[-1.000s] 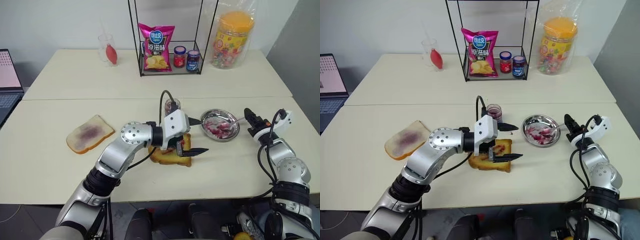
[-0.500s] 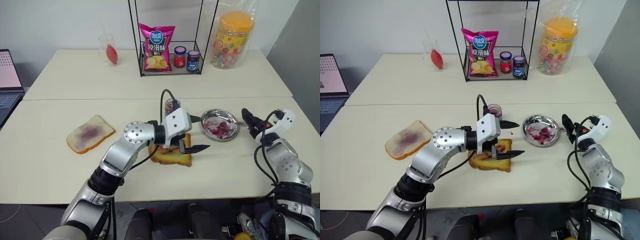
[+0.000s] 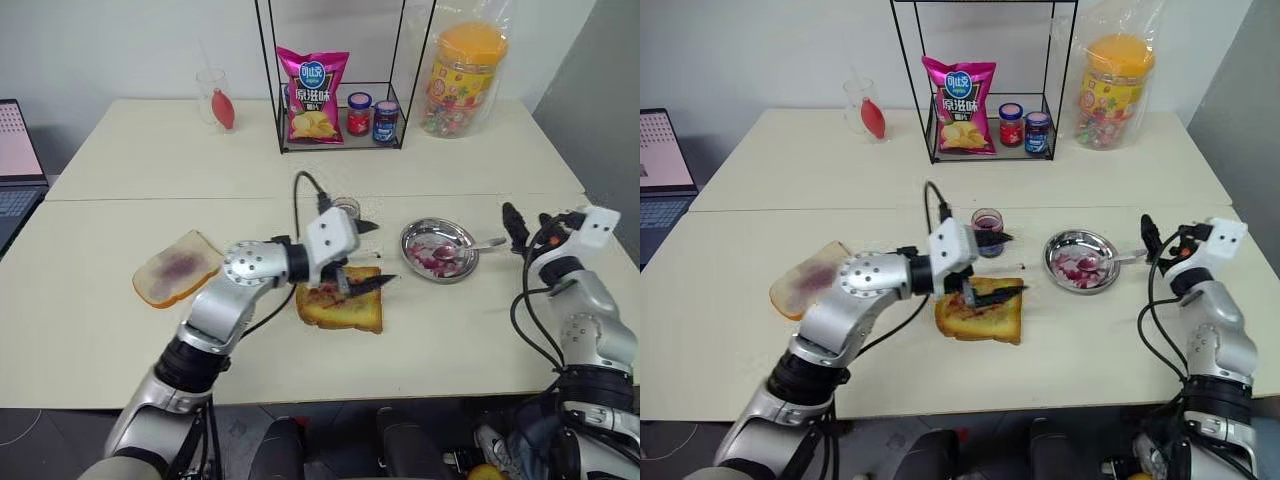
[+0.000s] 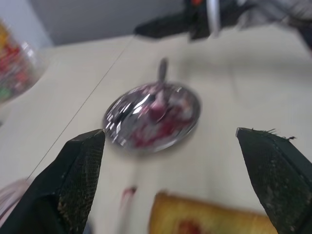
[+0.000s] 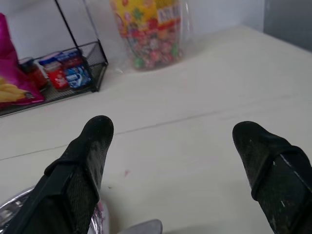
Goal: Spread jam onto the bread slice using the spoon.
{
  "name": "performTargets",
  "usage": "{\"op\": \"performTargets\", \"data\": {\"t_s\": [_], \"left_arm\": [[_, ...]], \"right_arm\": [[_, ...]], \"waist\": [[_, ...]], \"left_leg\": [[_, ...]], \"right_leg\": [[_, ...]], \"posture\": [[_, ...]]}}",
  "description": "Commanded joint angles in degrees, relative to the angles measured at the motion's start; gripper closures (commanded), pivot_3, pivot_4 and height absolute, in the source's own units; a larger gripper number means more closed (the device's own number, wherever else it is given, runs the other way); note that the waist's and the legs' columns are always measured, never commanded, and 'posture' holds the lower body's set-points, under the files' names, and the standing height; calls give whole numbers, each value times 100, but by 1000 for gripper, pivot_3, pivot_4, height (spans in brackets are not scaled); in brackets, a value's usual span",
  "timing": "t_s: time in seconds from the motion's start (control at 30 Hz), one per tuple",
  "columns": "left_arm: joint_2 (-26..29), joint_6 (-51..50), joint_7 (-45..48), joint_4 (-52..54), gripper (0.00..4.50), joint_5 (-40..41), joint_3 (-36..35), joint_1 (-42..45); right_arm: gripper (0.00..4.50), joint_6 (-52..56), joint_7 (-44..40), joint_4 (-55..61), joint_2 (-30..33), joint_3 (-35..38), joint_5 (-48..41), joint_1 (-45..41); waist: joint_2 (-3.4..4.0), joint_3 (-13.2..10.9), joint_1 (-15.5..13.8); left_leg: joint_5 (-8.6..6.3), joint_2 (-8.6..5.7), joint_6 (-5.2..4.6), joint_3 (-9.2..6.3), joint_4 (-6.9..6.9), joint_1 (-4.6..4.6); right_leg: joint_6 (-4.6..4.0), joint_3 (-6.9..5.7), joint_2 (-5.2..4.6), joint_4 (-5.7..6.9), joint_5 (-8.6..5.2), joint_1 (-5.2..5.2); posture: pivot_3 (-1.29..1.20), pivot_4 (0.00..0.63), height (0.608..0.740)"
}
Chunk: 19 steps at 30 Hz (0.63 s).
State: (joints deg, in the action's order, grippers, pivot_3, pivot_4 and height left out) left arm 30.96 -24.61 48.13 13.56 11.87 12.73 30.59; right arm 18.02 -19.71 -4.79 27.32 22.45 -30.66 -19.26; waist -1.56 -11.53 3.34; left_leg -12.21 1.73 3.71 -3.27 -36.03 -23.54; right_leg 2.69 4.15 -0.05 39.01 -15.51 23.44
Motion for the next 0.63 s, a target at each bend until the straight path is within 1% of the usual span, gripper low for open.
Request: {"op": "performTargets", "data": {"t_s": [0.03,0.17,0.3,0.37,0.43,0.5,0.63], "left_arm": [[805,-148,5,505,0,-28,-879,-439],[1607,-278,317,694,0,207,-1688,-1209],[2025,-351,599,801,0,475,-2205,-1800],[2129,-380,702,859,0,597,-2360,-2028],[2172,-379,750,882,0,661,-2395,-2124],[2161,-396,815,985,0,807,-2438,-2231],[2177,-442,895,1043,0,963,-2372,-2263]], "right_arm": [[223,520,-840,1278,576,-10,-504,417],[223,805,-1994,2140,1492,-213,-598,1139],[223,1099,-2880,2621,2219,-163,-805,1734],[223,1220,-3235,2762,2536,-83,-860,2015],[223,1289,-3407,2816,2697,-43,-870,2161],[223,1279,-3720,2893,2887,69,-811,2483],[223,1106,-4001,2999,3028,164,-658,2806]], "waist": [[2,-1,5],[2,-2,-16],[0,-2,-39],[-1,-2,-54],[-2,-1,-63],[-4,-1,-65],[-8,-1,-94]], "left_leg": [[0,1,0,0,3,0],[-1,-5,0,0,1,2],[-1,-4,0,1,-4,9],[0,-5,0,2,-5,11],[0,-5,0,3,-8,14],[0,-4,0,5,-11,16],[0,-4,0,6,-8,16]], "right_leg": [[-1,0,0,-1,0,1],[-1,-1,-9,-8,-3,-7],[1,-4,-12,-12,-5,-18],[1,-3,-13,-12,-5,-19],[1,-2,-13,-11,-5,-23],[1,-1,-13,-11,-5,-24],[1,-2,-13,-12,-4,-24]], "posture": [[0,150,740],[0,150,740],[0,150,740],[0,150,740],[0,150,740],[0,150,740],[0,150,740]]}}
